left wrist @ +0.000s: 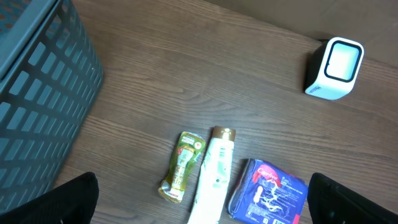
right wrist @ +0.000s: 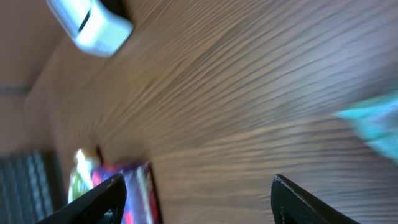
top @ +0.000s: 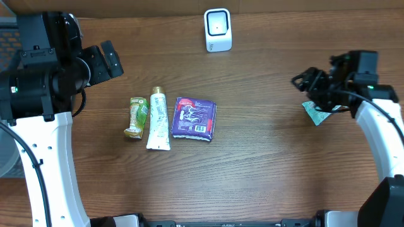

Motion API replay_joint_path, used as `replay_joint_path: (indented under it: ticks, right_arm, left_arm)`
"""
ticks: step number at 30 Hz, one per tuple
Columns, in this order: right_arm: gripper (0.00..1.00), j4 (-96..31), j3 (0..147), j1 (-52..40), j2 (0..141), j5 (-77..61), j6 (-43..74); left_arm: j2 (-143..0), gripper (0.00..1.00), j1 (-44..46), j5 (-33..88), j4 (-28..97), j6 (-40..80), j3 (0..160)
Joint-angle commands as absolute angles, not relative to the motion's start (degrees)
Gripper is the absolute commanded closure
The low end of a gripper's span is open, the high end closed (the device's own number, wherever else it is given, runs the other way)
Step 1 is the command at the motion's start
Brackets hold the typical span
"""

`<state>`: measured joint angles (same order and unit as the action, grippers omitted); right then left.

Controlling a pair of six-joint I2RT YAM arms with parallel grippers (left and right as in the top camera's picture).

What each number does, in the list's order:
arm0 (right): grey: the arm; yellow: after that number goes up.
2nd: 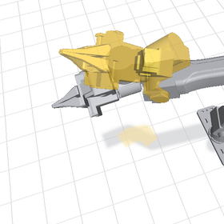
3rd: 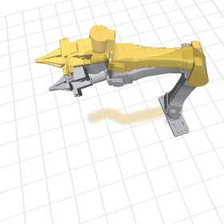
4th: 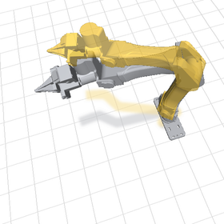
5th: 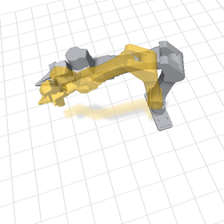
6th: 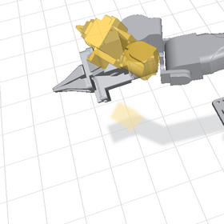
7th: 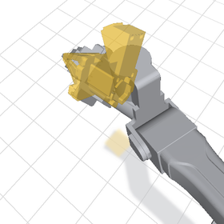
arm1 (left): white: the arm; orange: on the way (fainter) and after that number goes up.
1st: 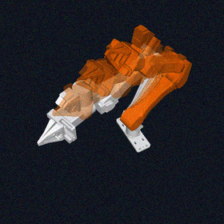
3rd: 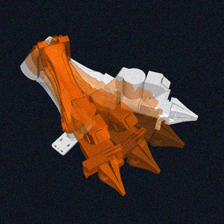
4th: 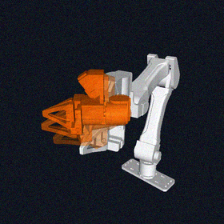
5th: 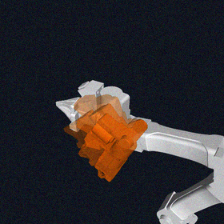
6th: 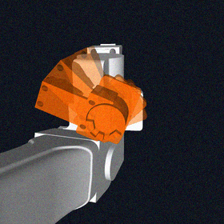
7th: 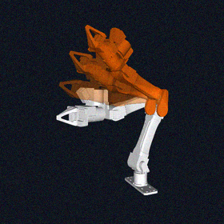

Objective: Scan the item barcode
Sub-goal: 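Lower the wrapper onto the table at right and open the right gripper, then move the right gripper left toward the purple snack pack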

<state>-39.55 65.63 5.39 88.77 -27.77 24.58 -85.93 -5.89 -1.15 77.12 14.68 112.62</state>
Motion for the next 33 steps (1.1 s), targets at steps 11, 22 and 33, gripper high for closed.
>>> replay_joint_path:
  ticks: [11,22,33]
  right_arm:
    - [0.21,-38.59,64.42,-6.13,89.06,-28.14,22.46]
    - [0.21,-38.46,64.40,-7.46,89.06,-28.38,22.50]
    - [0.21,-37.52,64.31,-7.46,89.73,-28.34,23.97]
  left_arm:
    - [-85.60,0.00,-6.02,-1.52,76.93,15.27,113.01]
    - [-85.60,0.00,-6.02,-1.52,76.93,15.25,113.01]
    - [-85.60,0.00,-6.02,-1.52,76.93,15.27,113.01]
